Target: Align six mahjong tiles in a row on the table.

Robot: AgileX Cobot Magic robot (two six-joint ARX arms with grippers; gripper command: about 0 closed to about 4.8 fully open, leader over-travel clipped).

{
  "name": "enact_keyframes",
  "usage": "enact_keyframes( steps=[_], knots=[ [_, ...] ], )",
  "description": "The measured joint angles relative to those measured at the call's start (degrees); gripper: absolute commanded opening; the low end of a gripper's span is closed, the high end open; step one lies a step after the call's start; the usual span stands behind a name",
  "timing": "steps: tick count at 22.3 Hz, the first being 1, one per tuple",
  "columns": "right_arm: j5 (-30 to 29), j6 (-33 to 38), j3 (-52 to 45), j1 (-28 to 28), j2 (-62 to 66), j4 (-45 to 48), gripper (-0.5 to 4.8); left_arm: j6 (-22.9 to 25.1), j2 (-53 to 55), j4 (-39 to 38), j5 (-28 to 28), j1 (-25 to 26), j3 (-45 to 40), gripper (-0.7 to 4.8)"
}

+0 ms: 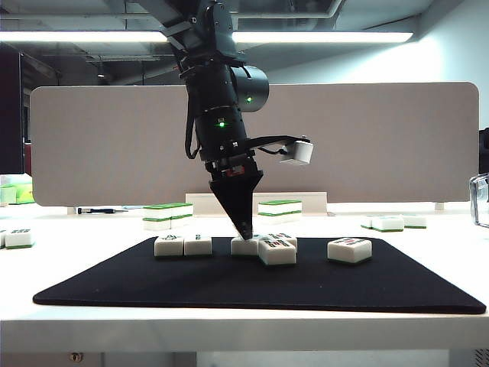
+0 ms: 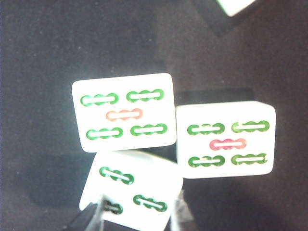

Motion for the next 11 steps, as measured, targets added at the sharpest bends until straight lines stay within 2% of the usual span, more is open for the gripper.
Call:
enact_keyframes(
  steps=[2,3,4,8,11],
  knots=[
    [0.0,0.0,0.0,0.0,0.0,0.0,-0.01,-0.02,-0.24,-0.22,-0.87,-0.02,-0.02,2.16],
    [0.0,0.0,0.0,0.0,0.0,0.0,-0.01,-0.02,-0.39,-0.26,-0.87,-0.02,-0.02,2.97],
    [0.0,0.0,0.0,0.0,0.0,0.02,-0.01,-0.07,-0.7,-0.44,-0.9,-0.02,-0.02,3.17],
    [0.0,0.0,0.0,0.0,0.0,0.0,-0.01,-0.04,-0.83,-1.07,-1.05,-0.09,-0.02,3.22],
    [0.0,0.0,0.0,0.0,0.0,0.02,-0.01,-0.04,-0.81,-0.13,-0.81,-0.11,-0.07,3.82]
  ],
)
